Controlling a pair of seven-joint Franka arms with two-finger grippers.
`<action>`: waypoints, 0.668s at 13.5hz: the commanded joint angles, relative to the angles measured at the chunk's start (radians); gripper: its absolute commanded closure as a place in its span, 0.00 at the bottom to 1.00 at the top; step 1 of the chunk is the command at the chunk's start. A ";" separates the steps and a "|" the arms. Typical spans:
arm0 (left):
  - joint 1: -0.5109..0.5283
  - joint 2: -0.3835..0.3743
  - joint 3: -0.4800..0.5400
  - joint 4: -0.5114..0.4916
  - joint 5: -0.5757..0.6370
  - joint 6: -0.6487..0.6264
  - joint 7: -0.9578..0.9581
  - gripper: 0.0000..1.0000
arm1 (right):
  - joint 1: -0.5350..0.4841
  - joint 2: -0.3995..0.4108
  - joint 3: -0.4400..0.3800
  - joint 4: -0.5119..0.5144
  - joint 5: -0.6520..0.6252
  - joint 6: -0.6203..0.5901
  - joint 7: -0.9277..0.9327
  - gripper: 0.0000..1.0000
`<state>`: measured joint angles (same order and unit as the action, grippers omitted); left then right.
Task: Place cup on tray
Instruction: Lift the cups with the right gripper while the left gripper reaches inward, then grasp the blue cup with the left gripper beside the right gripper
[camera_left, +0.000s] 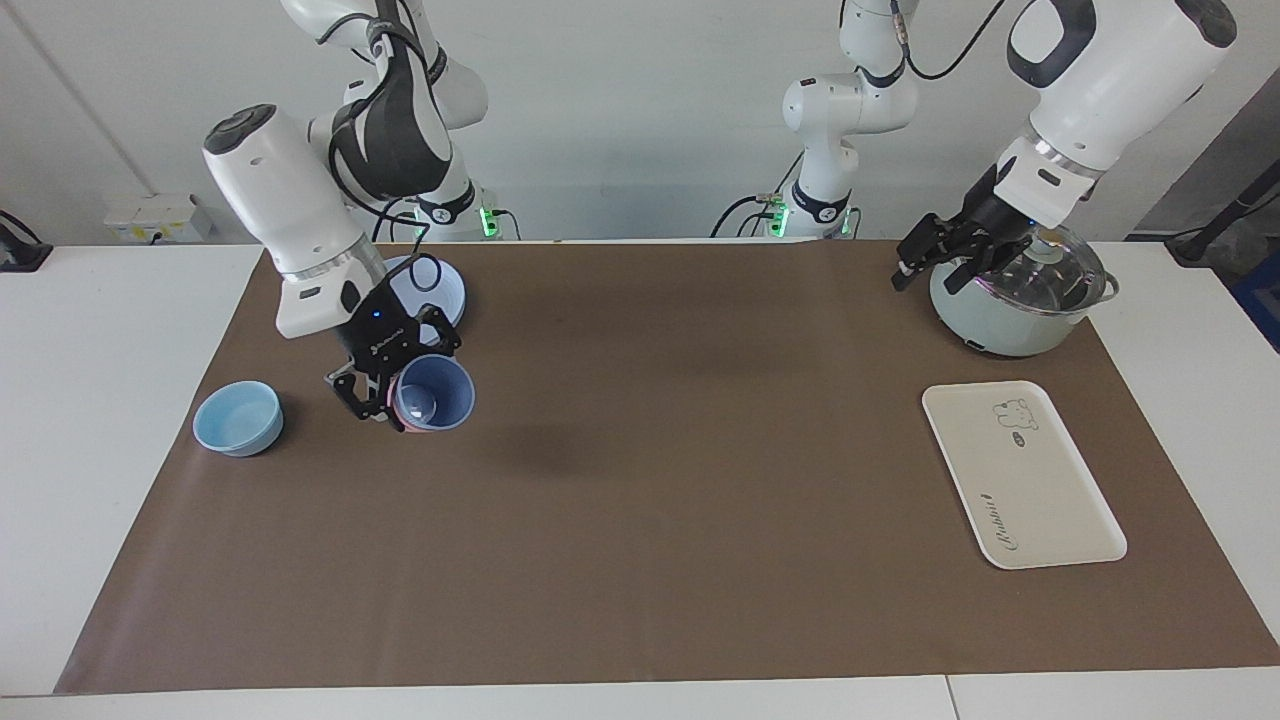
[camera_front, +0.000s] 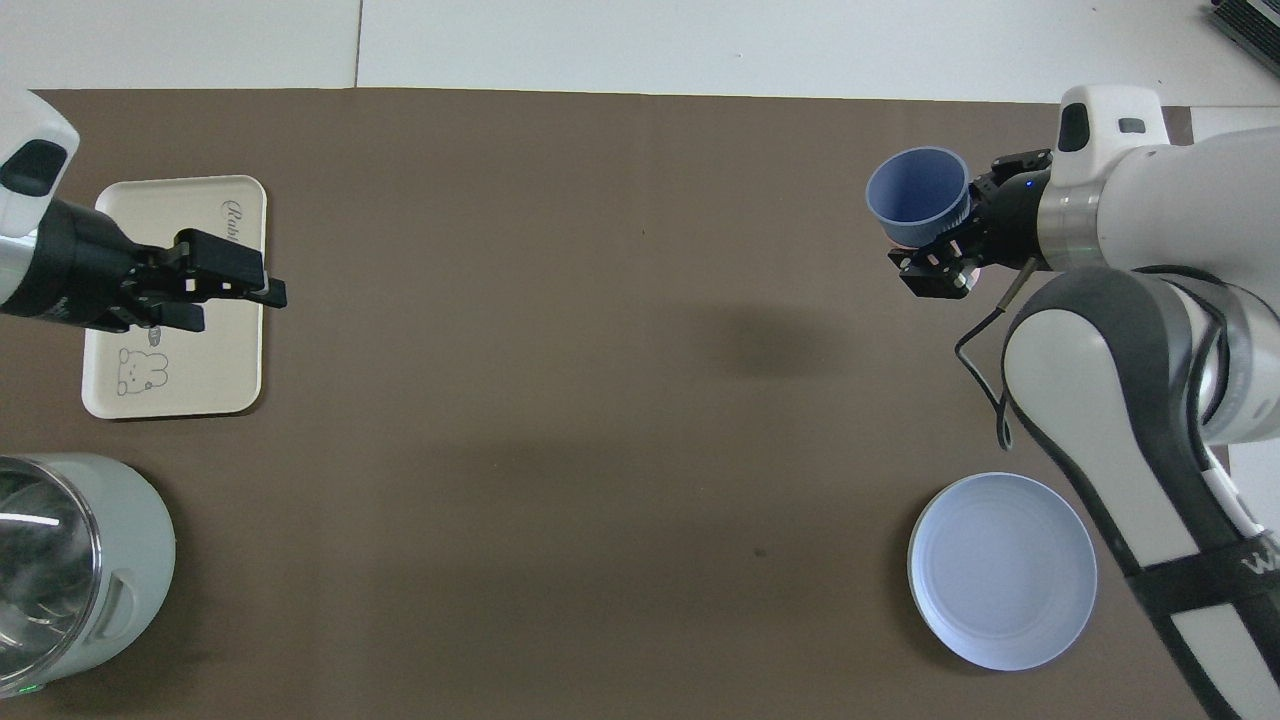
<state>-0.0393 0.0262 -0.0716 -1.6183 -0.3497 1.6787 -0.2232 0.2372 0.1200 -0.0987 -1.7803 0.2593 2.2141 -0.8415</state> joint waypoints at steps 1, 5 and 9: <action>-0.105 0.095 0.007 0.024 -0.150 0.151 -0.219 0.19 | 0.081 0.013 0.001 0.054 -0.171 -0.054 0.129 1.00; -0.308 0.208 0.007 0.041 -0.302 0.533 -0.494 0.40 | 0.200 0.021 0.001 0.114 -0.314 -0.155 0.269 1.00; -0.445 0.239 0.007 0.035 -0.304 0.746 -0.568 0.50 | 0.270 0.041 0.001 0.114 -0.399 -0.163 0.398 1.00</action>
<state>-0.4390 0.2512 -0.0824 -1.6007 -0.6314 2.3602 -0.7713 0.4811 0.1347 -0.0964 -1.6965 -0.0857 2.0741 -0.5051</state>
